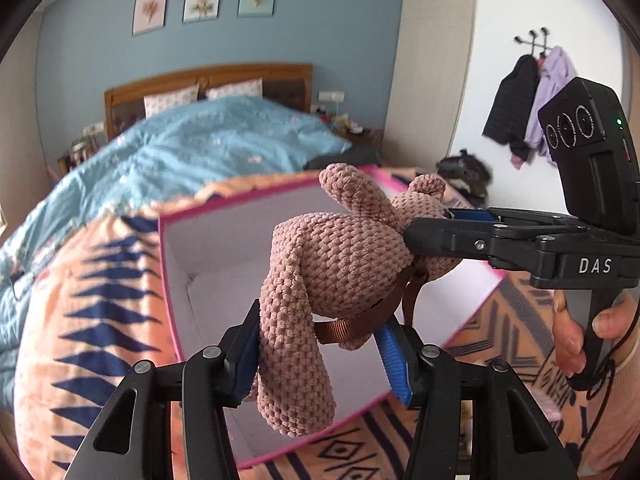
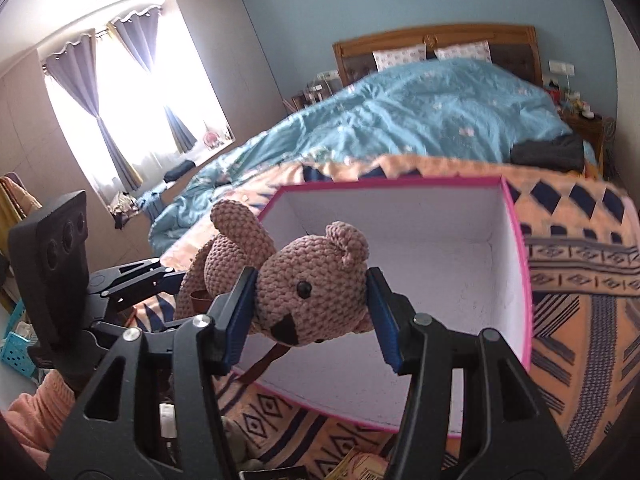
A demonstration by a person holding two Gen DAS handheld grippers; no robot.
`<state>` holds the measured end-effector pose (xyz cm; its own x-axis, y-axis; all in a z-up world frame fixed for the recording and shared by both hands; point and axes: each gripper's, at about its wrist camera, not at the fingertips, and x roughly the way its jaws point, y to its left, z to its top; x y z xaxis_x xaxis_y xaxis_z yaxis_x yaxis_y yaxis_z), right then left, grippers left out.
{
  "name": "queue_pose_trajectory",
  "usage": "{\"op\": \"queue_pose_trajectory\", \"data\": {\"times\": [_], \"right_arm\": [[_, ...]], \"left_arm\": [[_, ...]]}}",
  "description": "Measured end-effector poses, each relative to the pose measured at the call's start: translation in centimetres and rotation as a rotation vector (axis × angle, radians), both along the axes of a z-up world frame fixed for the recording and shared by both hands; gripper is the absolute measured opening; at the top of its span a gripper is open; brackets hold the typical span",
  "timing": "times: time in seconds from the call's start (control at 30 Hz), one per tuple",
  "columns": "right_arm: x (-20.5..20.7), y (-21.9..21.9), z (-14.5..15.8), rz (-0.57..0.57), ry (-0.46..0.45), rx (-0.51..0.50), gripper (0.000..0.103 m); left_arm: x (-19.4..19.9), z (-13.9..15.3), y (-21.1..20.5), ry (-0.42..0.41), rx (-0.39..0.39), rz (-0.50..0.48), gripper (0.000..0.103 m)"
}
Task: Organize objects
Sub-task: 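Lift the pink bear with the right tool and drop it into the pink box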
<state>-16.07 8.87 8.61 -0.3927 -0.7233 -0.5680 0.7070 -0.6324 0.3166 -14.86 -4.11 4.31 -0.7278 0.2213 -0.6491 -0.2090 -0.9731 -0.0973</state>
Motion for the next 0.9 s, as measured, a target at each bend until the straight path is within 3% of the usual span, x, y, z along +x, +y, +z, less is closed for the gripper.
{"op": "queue_pose_trajectory", "data": {"times": [0.2, 0.37, 0.7, 0.77, 0.9], "right_arm": [[-2.2, -1.5, -5.3, -0.001, -0.122, 0.084, 0.057], [-1.0, -3.1, -7.6, 0.047, -0.168, 0.169, 0.057], [0.4, -3.4, -8.2, 0.016, -0.214, 0.17, 0.064], [0.0, -3.2, -8.4, -0.007, -0.208, 0.184, 0.07], [0.3, -2.0, -8.0, -0.063, -0.186, 0.196, 0.07]], "left_arm": [[-1.0, -3.7, 0.1, -0.077, -0.062, 0.001, 0.053], [-0.4, -3.6, -0.2, -0.06, -0.081, 0.0, 0.053], [0.5, -3.7, -0.5, -0.031, -0.135, 0.025, 0.057], [1.0, -3.5, -0.6, -0.02, -0.121, 0.038, 0.057], [2.9, -2.5, -1.3, 0.028, -0.073, 0.051, 0.063]]}}
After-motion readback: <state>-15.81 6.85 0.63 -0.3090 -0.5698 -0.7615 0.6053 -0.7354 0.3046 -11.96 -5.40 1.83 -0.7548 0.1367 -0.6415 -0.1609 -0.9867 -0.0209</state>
